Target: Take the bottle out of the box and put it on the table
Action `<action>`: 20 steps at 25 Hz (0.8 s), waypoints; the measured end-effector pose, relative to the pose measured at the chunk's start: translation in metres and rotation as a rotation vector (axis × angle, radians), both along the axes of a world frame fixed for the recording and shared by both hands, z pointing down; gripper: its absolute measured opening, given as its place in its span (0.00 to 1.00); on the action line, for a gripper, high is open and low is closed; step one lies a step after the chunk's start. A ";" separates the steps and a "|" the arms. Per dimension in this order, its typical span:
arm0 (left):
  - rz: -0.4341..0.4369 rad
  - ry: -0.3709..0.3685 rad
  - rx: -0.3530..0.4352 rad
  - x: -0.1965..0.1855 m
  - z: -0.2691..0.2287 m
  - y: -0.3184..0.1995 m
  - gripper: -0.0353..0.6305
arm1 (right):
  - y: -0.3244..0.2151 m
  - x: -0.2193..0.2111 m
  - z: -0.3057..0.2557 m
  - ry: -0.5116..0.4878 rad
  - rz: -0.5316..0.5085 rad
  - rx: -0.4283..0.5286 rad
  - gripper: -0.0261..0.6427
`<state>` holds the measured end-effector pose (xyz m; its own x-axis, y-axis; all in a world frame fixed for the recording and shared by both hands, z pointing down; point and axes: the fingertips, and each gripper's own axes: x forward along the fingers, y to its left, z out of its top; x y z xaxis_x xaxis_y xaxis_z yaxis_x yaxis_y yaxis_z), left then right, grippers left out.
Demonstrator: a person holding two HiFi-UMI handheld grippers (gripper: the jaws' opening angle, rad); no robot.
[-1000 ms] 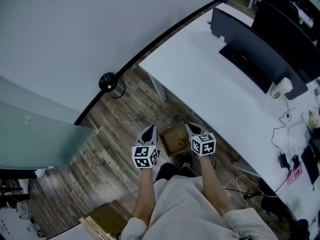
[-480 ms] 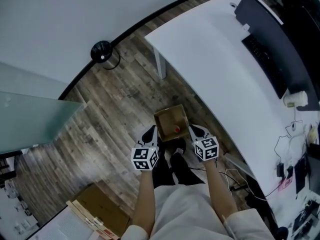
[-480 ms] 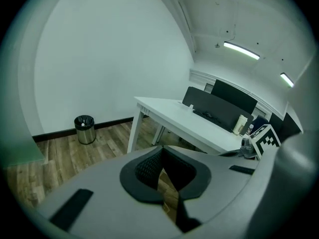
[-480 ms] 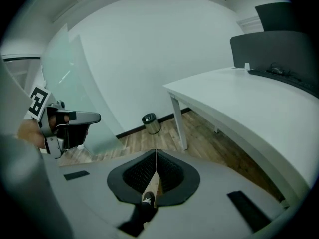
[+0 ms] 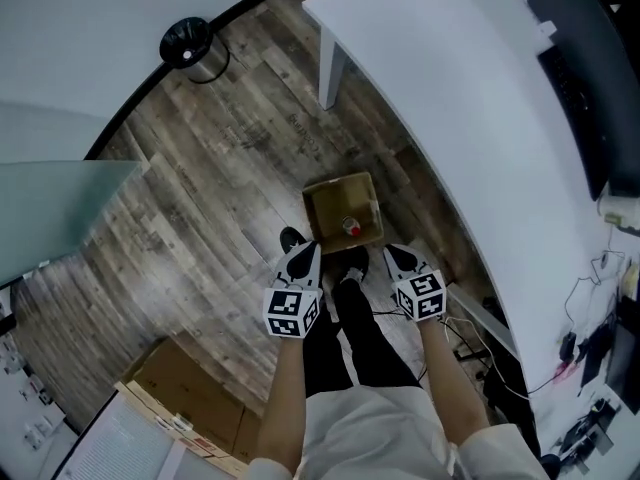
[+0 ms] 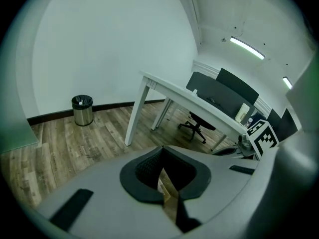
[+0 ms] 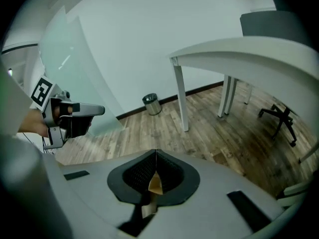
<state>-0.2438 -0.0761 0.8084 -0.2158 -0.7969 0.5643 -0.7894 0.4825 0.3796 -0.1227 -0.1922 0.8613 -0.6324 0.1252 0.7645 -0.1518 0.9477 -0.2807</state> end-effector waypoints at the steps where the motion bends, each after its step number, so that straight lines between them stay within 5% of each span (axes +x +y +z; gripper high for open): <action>1: 0.012 0.003 -0.004 0.002 0.009 0.000 0.07 | 0.003 0.002 0.011 0.018 -0.009 -0.004 0.10; 13: 0.096 0.086 -0.050 0.017 0.121 0.002 0.07 | 0.020 0.009 0.122 0.129 -0.024 -0.048 0.10; 20: 0.216 0.076 -0.102 0.022 0.178 0.007 0.07 | 0.020 -0.002 0.191 0.180 -0.084 -0.030 0.10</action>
<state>-0.2213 -0.0688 0.9862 -0.0009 -0.7582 0.6521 -0.8493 0.3449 0.3998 -0.1245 -0.1721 1.0518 -0.4726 0.1963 0.8591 -0.1229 0.9507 -0.2848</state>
